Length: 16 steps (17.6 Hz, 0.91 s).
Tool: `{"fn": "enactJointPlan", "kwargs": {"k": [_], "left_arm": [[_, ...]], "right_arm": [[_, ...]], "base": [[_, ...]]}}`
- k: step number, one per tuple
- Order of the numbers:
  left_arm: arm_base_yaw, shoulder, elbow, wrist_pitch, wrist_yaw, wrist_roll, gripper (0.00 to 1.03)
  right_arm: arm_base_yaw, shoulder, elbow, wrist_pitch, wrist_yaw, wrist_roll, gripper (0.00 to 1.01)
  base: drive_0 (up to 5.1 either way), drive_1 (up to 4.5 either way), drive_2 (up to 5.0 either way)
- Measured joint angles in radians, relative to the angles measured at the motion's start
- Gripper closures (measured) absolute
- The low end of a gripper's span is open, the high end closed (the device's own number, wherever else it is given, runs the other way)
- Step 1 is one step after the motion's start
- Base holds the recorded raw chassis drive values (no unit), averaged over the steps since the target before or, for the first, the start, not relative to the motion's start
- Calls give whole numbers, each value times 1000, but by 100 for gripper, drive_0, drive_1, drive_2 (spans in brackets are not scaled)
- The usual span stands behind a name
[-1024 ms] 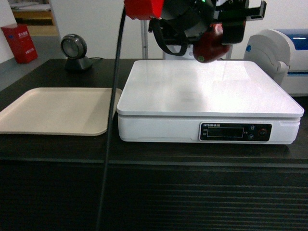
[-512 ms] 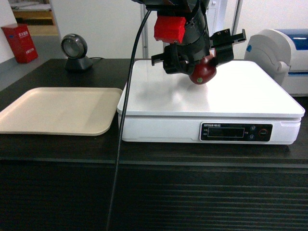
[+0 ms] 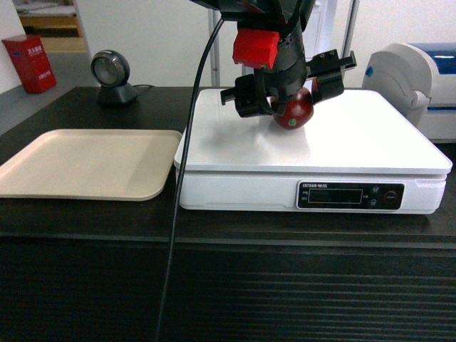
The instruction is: Place dark red mango on scale at checkout
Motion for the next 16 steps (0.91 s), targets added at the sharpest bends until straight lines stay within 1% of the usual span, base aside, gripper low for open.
{"fn": "enactJointPlan", "kwargs": {"k": [2,3,4,5,6,8,9,11,13,14,15,16], "left_arm": [[0,2,0,17,13,0,7],[0,2,-8,37,33,2,4],[0,0,-20,53,31,5,6],[0,-2,-35,58,35,11,5],[0,-2,-50,72,34,27,5],[0,-18,-75,82,38,34,5],[0,-39,-103,89,39,44,5],[-2,-58,-114,106,33,57,5],[-8,-91,-150,143,2,88,5],[-13,-108,-173,167,-19,116,5],[-18,-125,-195,187,-27,142,5],[-24,-148,-228,224,-45,176,5]], "right_arm": [[0,0,0,0,0,0,3],[0,0,0,0,0,0,3],[0,0,0,0,0,0,3],[0,0,0,0,0,0,3],[0,0,0,0,0,0,3],[0,0,0,0,0,0,3],[0,0,0,0,0,0,3],[0,0,0,0,0,0,3],[0,0,0,0,0,0,3],[0,0,0,0,0,0,3],[0,0,0,0,0,0,3],[0,0,0,0,0,0,3]], "base": [[0,0,0],[0,0,0],[0,0,0],[0,0,0],[0,0,0],[0,0,0],[0,0,0],[0,0,0],[0,0,0],[0,0,0],[0,0,0],[0,0,0]]}}
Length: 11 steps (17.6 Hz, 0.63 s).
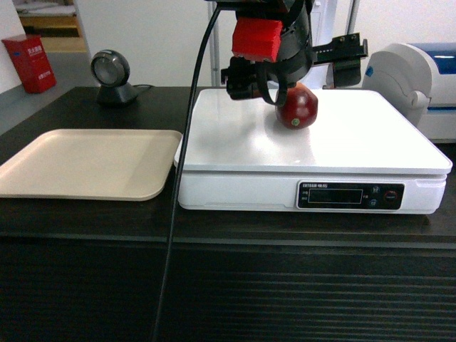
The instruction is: Place dark red mango on scale at checkout
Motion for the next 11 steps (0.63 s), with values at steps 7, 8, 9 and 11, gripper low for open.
{"fn": "enactJointPlan", "kwargs": {"k": [7,8,9,11], "left_arm": [[-12,-258,-321,284,68,293,5],[26,-364,-479,363,144,356,5],[54,-419,-561,391,161,378,5],[119,-532,-724,438,163,400,5]], "right_arm": [[0,0,0,0,0,0,3],[0,0,0,0,0,0,3],[0,0,0,0,0,0,3],[0,0,0,0,0,0,3]], "base": [[0,0,0],[0,0,0],[0,0,0],[0,0,0]]}}
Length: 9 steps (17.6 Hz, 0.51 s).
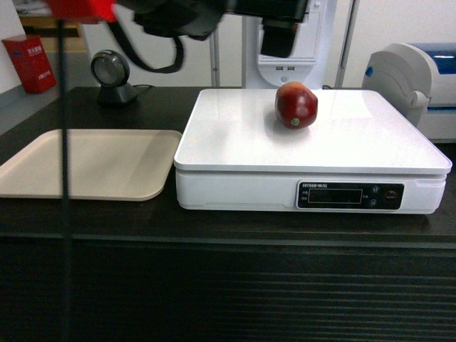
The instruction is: Place dark red mango on scale at checkout
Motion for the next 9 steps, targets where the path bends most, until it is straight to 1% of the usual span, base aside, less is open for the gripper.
{"fn": "enactJointPlan", "kwargs": {"k": [1,2,4,5,7,8,9], "left_arm": [[36,-61,-79,27,-11,0,5],[78,-136,-168,65,-43,-9,5],[143,-287,-307,101,-114,-45,5],[163,-372,-372,109,-137,-61,5],[192,-532,-484,113,-145,-72,5],[212,-612,-536,109,-145,-73,5],[231,-675,-578,108,-162,-66,5]], "right_arm": [[0,0,0,0,0,0,3],[0,0,0,0,0,0,3],[0,0,0,0,0,0,3],[0,0,0,0,0,0,3],[0,0,0,0,0,0,3],[0,0,0,0,0,0,3],[0,0,0,0,0,0,3]], "base": [[0,0,0],[0,0,0],[0,0,0],[0,0,0],[0,0,0],[0,0,0],[0,0,0]]}}
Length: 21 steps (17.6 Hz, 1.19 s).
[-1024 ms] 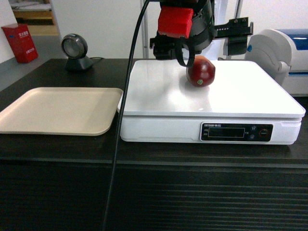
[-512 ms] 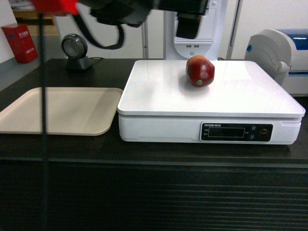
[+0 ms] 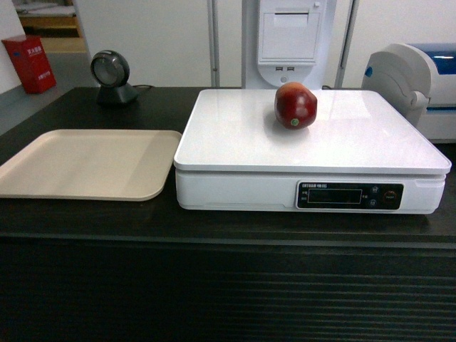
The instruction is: Place dark red mango on scale at checkout
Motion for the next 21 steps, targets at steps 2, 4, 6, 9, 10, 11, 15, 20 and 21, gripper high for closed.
{"fn": "enactJointPlan", "kwargs": {"k": [2,4,6,9,10,11,15,20,21], "left_arm": [[46,-118,-78,-26,-27,14,5],[65,-197,-118,-29,-50,48,5],[81,-219,-134,-37,-50,62,5],[106,-310,-307,119,54,3,35],[114,-343,-365,137,74,-3,47],[159,-372,-406,135,131,-8,58],[211,-501,-531,139,168,-19,101],[211,-608,-604,102,167,-18,101],[212,-636,-619,89,167,-18,101]], "right_arm": [[0,0,0,0,0,0,3],[0,0,0,0,0,0,3],[0,0,0,0,0,0,3],[0,0,0,0,0,0,3],[0,0,0,0,0,0,3],[0,0,0,0,0,0,3],[0,0,0,0,0,0,3],[0,0,0,0,0,0,3],[0,0,0,0,0,0,3]], "base": [[0,0,0],[0,0,0],[0,0,0],[0,0,0],[0,0,0],[0,0,0],[0,0,0],[0,0,0],[0,0,0]]}}
